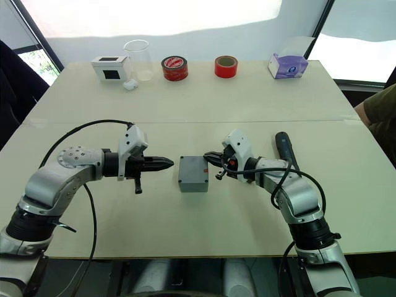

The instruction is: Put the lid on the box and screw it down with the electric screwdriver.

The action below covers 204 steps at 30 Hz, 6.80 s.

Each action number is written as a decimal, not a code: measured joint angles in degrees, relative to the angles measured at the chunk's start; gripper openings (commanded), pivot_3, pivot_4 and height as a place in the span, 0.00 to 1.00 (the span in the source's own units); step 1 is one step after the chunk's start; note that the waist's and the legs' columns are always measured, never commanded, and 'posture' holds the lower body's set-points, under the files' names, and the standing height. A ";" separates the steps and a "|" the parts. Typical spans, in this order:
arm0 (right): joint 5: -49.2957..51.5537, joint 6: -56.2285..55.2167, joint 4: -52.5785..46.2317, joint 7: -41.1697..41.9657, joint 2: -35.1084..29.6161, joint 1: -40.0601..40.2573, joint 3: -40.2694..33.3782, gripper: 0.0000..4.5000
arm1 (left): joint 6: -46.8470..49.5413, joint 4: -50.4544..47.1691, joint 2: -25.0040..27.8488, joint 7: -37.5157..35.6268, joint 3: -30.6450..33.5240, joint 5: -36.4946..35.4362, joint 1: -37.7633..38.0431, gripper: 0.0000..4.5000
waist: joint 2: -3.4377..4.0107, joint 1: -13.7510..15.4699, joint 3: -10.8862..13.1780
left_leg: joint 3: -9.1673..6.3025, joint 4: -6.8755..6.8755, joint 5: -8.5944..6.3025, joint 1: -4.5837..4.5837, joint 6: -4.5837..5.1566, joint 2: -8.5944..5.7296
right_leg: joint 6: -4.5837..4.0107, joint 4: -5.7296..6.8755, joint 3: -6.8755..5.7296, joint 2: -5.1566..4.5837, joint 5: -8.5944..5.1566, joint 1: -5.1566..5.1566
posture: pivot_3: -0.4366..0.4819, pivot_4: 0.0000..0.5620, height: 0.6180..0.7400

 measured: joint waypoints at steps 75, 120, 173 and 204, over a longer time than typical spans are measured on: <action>-8.36 29.03 50.19 15.70 -26.68 -33.99 13.68 0.40 | -2.96 -5.72 -1.96 -1.87 -6.20 -1.33 -6.42 0.00 | 0.25 -0.31 0.15 | 0.23 0.07 0.01 -0.02 -0.02 -0.02 | 0.04 -0.08 0.12 -0.07 0.04 -0.04 | 0.48 0.27 1.00; 3.31 -12.12 -8.91 -16.63 15.35 2.63 -5.12 0.40 | -12.08 12.22 -6.36 -5.71 -10.59 10.37 -8.59 0.00 | 0.39 -0.07 0.26 | 0.13 0.05 0.08 0.00 -0.10 -0.02 | 0.00 0.66 0.15 0.07 -0.01 -0.26 | 0.48 0.27 1.00; 4.50 -11.88 -7.36 -16.03 12.95 2.47 -6.00 0.40 | -14.25 13.37 -7.10 -6.63 -11.16 12.82 -8.84 0.00 | 0.34 0.03 0.22 | 0.11 0.04 0.05 0.36 -0.06 -0.01 | -0.02 0.62 0.14 0.05 -0.04 0.10 | 0.48 0.27 1.00; -0.62 -17.66 -8.14 -16.00 13.66 5.92 -2.13 0.40 | -14.67 12.68 -7.23 -6.52 -11.12 13.77 -7.74 0.00 | 0.14 -0.04 0.07 | 0.11 -0.04 0.03 0.67 -0.04 -0.01 | -0.12 0.51 0.15 0.05 -0.12 0.34 | 0.48 0.27 1.00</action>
